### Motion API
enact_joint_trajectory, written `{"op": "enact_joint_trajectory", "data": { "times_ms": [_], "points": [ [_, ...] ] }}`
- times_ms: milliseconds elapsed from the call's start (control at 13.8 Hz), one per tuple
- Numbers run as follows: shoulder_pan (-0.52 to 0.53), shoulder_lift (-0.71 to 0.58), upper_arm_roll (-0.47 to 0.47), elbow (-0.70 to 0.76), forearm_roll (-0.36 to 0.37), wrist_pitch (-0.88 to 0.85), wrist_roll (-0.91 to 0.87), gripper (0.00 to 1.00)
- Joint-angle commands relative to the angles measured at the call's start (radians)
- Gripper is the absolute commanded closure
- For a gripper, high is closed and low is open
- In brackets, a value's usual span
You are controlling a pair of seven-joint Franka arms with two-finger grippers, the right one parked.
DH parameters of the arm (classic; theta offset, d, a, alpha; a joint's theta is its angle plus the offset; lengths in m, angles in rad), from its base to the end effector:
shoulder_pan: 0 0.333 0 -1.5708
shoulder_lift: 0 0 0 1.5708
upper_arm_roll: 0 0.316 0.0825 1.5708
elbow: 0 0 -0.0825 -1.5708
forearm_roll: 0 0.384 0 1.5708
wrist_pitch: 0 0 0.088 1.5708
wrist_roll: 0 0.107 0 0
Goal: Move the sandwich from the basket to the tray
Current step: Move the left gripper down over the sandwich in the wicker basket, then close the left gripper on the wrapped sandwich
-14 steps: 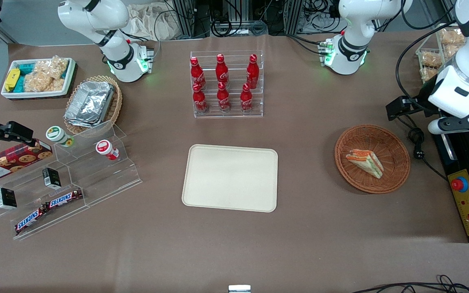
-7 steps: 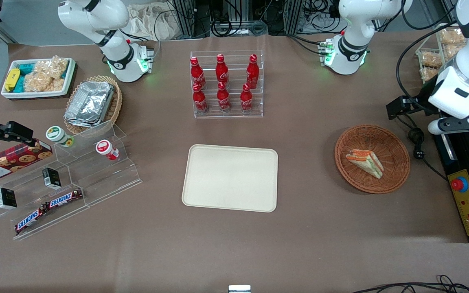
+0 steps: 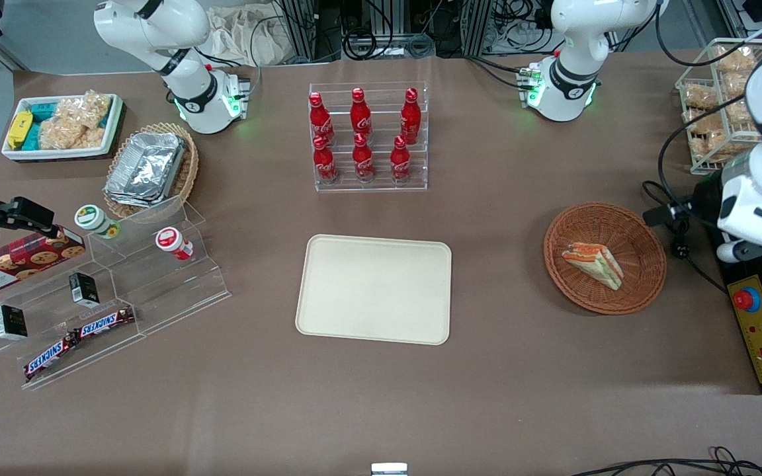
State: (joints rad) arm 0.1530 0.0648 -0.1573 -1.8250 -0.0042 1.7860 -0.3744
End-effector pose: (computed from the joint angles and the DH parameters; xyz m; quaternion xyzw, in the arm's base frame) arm 0.5696 -0.0011 0.4858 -0.9815 -0.1842 0.0519 0.0027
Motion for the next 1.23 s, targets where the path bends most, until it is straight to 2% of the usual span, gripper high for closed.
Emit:
{"op": "enact_joint_trajectory", "data": {
  "times_ms": [0, 217, 507, 797, 870, 942, 1014, 1087, 1159],
  "points": [
    [0.002, -0.014, -0.007, -0.172, -0.005, 0.187, -0.110, 0.00],
    [0.013, 0.044, -0.007, -0.281, -0.007, 0.378, -0.222, 0.00],
    [0.003, 0.182, -0.011, -0.289, 0.000, 0.498, -0.427, 0.00],
    [0.005, 0.237, -0.011, -0.301, 0.000, 0.509, -0.445, 0.00],
    [0.005, 0.253, -0.011, -0.300, 0.000, 0.522, -0.446, 0.03],
    [0.005, 0.263, -0.011, -0.300, 0.000, 0.533, -0.446, 0.24],
    [0.005, 0.271, -0.011, -0.300, 0.000, 0.541, -0.446, 0.55],
    [0.005, 0.274, -0.011, -0.300, 0.003, 0.550, -0.446, 0.76],
    [0.005, 0.283, -0.011, -0.300, 0.003, 0.559, -0.445, 0.92]
  ]
}}
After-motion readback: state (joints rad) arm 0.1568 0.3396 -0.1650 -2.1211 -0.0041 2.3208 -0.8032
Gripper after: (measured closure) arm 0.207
